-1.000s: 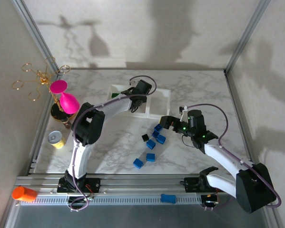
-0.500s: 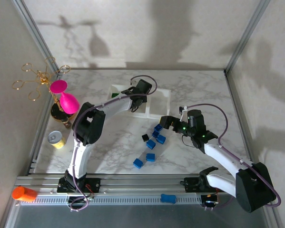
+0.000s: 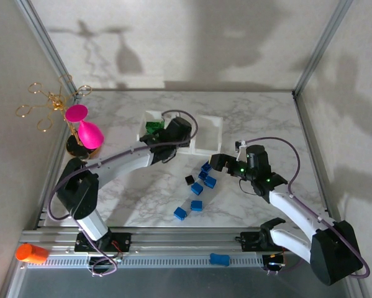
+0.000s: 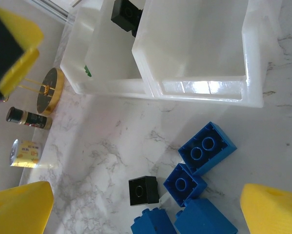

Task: Sort the legos into containers by color
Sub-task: Pick up the lego from the center of the table.

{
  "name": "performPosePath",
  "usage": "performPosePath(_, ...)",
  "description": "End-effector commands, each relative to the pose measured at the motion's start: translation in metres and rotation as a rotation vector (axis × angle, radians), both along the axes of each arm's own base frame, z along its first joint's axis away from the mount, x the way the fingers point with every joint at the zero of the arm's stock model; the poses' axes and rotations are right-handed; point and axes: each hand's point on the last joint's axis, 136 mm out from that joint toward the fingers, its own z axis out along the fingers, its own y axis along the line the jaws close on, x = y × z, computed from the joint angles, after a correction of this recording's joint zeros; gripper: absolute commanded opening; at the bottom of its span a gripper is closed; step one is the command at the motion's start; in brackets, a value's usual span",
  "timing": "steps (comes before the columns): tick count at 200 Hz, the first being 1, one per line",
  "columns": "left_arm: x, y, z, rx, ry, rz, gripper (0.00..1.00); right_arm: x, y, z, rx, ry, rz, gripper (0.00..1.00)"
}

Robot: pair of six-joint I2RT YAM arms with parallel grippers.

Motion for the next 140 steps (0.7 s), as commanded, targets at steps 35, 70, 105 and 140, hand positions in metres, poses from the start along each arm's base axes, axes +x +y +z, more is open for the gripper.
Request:
performPosePath(35,-0.064,-0.011,-0.036,-0.064,0.101,0.012,0.59,-0.019,-0.006,-0.031,-0.015,0.059,0.001,0.99)
performPosePath(70,-0.085,-0.020,-0.068,-0.042,0.172,0.015,0.61,-0.021,-0.008,-0.034,-0.016,0.063,-0.002,0.99)
performPosePath(105,-0.098,-0.034,-0.098,-0.014,0.237,0.000,0.63,-0.020,-0.007,-0.032,-0.016,0.052,-0.004,0.99)
performPosePath(140,-0.106,-0.038,-0.121,0.042,0.279,-0.009,0.64,-0.021,-0.008,-0.032,-0.014,0.053,-0.005,0.99)
